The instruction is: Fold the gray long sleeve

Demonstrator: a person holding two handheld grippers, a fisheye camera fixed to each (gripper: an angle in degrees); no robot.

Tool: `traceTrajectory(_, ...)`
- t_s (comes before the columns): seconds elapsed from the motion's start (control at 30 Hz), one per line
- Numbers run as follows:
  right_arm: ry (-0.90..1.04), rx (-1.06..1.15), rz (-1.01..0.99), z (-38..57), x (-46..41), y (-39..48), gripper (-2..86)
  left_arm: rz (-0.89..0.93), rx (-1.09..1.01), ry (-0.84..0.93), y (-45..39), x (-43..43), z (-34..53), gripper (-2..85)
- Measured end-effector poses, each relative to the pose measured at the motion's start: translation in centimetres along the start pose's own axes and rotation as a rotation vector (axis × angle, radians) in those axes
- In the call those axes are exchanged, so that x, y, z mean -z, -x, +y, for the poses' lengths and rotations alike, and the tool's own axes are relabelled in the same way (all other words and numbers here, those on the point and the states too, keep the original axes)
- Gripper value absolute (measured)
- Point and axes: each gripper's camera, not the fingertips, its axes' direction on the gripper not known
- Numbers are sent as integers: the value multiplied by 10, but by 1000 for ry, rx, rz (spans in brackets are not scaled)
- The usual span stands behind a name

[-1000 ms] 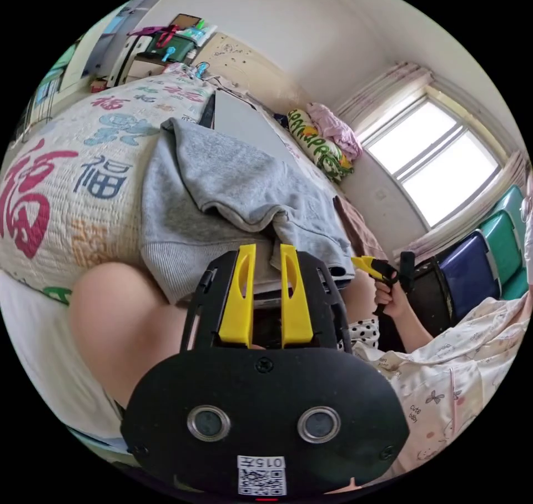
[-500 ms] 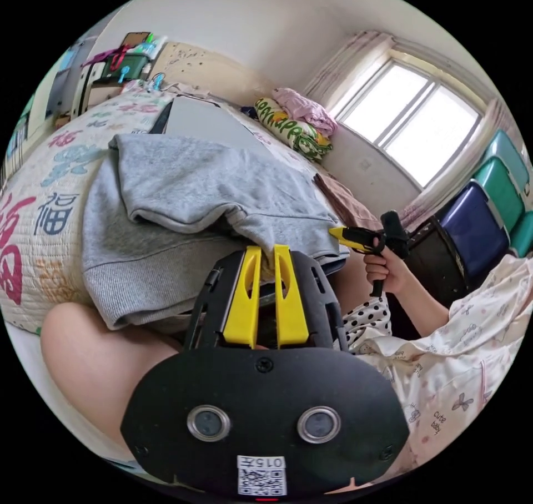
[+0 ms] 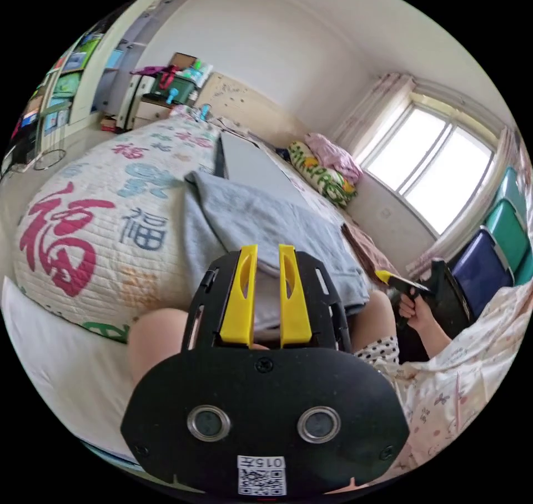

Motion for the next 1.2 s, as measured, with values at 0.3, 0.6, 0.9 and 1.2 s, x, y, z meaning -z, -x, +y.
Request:
traceTrajectory(0.3,90,354,-261,-69,-129,114,99,-101,116,-5,84,-52,-136,111)
traceTrajectory(0.6,302,522,-93,-85,-264,172,93,15,152,204,131,-120,-194,50)
traceTrajectory(0.9,229,523,-91,-101,-260,166,21,-199,-204,108,62,-64,-221,18)
traceTrajectory(1.2,266,327,-301,-103,-243,122,42,-277,-161,256,65,-37,-233,51)
